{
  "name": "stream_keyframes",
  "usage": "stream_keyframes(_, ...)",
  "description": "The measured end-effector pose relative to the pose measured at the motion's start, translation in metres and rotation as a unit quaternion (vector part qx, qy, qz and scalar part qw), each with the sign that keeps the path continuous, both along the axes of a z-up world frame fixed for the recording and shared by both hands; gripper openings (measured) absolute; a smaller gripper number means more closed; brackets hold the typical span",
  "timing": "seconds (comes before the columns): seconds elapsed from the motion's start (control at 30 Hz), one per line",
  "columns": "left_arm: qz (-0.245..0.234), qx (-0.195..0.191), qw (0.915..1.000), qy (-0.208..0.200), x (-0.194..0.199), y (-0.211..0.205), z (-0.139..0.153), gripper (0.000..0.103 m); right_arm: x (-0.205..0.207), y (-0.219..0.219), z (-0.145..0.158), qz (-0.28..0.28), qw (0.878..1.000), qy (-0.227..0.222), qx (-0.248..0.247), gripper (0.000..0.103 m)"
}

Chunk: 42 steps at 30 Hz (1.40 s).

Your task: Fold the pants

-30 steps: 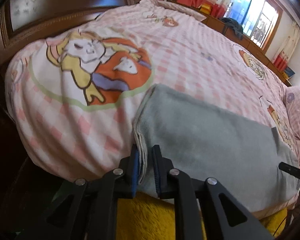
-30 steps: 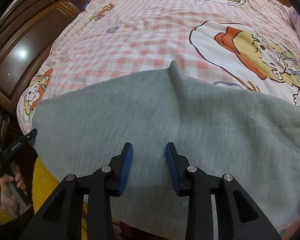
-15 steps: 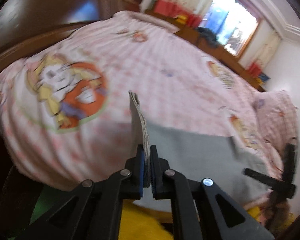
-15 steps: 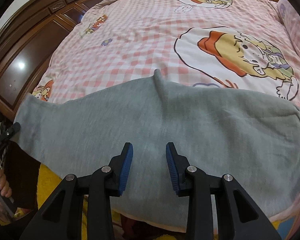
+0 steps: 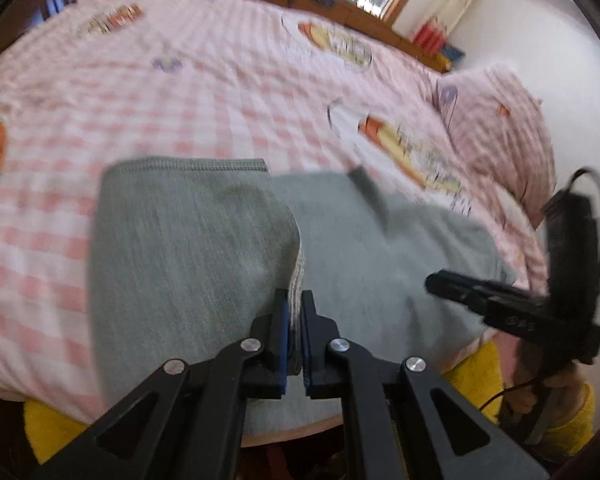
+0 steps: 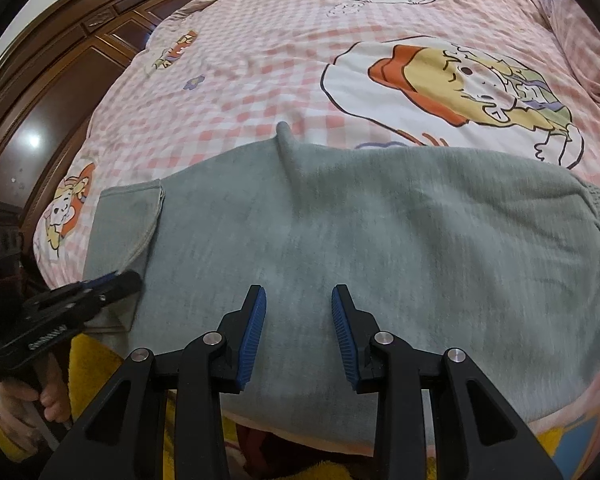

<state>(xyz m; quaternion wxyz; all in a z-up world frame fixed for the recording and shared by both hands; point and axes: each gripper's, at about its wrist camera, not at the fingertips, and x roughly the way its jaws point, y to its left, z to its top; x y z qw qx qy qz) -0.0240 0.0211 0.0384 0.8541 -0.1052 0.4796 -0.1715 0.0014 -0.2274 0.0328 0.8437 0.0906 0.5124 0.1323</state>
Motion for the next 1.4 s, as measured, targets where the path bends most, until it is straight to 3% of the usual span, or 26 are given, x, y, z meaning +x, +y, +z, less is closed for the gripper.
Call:
stream_keyframes(0.2,-0.005,-0.006,0.9997,0.024,0.004,-0.002,-0.014,0.009,0.005,0.006,-0.005,0.004,1.0,0.006,-0.01,0.035)
stream_keyframes(0.3,-0.002,-0.009,0.9997,0.024,0.0,0.002,-0.006,0.025,0.005,0.011,-0.002,0.011,1.0,0.006,-0.007,0.035)
stream_keyframes(0.37,-0.001,0.007,1.0,0.003,-0.008,0.004,0.006,0.039,0.006,0.016,-0.001,0.016,1.0,0.007,-0.001,0.035)
stream_keyframes(0.57,0.024,0.056,0.997,-0.047,-0.024,0.021,0.032,0.052,0.011,0.046,0.005,0.053,0.998,0.009,0.02,0.035)
stream_keyframes(0.77,0.075,0.071,0.9944,-0.021,-0.02,0.047,0.018,0.056,0.021,0.084,0.009,0.101,0.993,0.012,0.057,0.044)
stream_keyframes(1.1,0.105,0.079,0.9908,0.03,-0.021,0.068,-0.014,0.056,0.038,0.122,-0.015,0.135,0.983,0.063,0.103,0.044)
stream_keyframes(1.13,0.107,0.073,0.991,0.032,-0.022,0.07,-0.016,0.056,0.038,0.125,-0.016,0.136,0.983,0.063,0.103,0.042)
stream_keyframes(1.2,0.11,0.066,0.9912,0.032,-0.022,0.073,-0.016,0.057,0.039,0.13,-0.016,0.137,0.984,0.057,0.101,0.024)
stream_keyframes(1.23,0.11,0.065,0.9913,0.032,-0.023,0.074,-0.016,0.057,0.038,0.132,-0.016,0.138,0.984,0.053,0.096,0.01)
stream_keyframes(1.27,0.11,0.066,0.9913,0.031,-0.023,0.074,-0.016,0.057,0.038,0.133,-0.015,0.137,0.985,0.048,0.093,0.006)
stream_keyframes(1.4,0.111,0.072,0.991,0.021,-0.026,0.072,-0.01,0.057,0.03,0.123,0.0,0.132,0.985,0.018,0.106,0.005)
